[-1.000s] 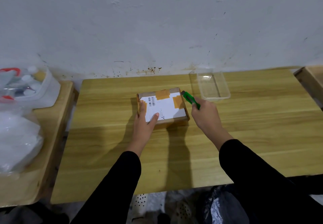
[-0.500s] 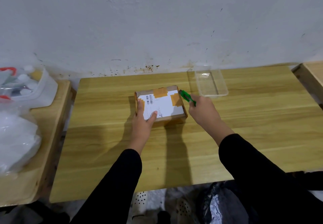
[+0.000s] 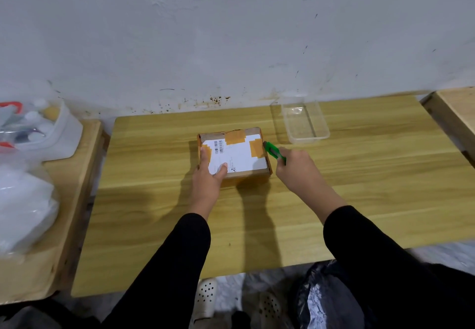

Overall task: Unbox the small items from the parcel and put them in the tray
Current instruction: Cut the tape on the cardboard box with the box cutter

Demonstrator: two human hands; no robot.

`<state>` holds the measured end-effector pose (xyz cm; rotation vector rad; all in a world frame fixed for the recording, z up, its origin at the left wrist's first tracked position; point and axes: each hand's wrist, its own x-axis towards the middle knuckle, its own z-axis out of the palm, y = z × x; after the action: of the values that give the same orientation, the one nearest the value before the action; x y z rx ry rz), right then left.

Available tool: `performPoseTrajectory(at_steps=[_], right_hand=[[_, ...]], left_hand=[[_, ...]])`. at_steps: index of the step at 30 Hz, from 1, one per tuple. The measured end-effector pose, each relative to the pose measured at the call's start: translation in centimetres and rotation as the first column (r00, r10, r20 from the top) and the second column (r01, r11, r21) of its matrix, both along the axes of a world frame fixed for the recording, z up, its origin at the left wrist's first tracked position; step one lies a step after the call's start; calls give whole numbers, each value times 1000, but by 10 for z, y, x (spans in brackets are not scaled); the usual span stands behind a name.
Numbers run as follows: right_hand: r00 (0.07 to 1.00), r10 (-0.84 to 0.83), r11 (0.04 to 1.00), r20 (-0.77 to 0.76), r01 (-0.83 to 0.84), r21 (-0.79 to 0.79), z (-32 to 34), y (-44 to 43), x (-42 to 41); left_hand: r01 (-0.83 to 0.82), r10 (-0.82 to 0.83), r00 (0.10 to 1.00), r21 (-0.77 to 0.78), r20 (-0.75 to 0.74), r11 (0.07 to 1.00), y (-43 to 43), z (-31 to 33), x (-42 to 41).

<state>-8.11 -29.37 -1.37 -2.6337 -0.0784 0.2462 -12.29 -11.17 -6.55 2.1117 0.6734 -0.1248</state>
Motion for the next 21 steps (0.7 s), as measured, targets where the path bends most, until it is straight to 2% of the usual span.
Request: performPoseTrajectory(at_steps=[5, 10, 14, 17, 19, 21], right_hand=[[1000, -7, 1000, 30, 8, -8, -6, -3, -19], [996, -22, 999, 83, 19, 33, -13, -14, -45], [993, -91, 981, 70, 77, 180, -19, -26, -62], [975, -216, 923, 54, 186, 337, -27, -33, -68], [956, -289, 872, 39, 247, 422, -29, -34, -65], [940, -341, 823, 15, 291, 488, -30, -33, -60]], left_hand=[[0, 1, 1000, 39, -8, 999, -2, 1, 0], [0, 0, 1000, -3, 7, 1000, -1, -1, 0], [40, -40, 999, 15, 22, 999, 0, 0, -2], [37, -44, 996, 91, 82, 995, -4, 1, -6], [-66, 49, 989, 113, 140, 991, -11, -3, -11], [-187, 180, 969, 27, 170, 982, -21, -11, -17]])
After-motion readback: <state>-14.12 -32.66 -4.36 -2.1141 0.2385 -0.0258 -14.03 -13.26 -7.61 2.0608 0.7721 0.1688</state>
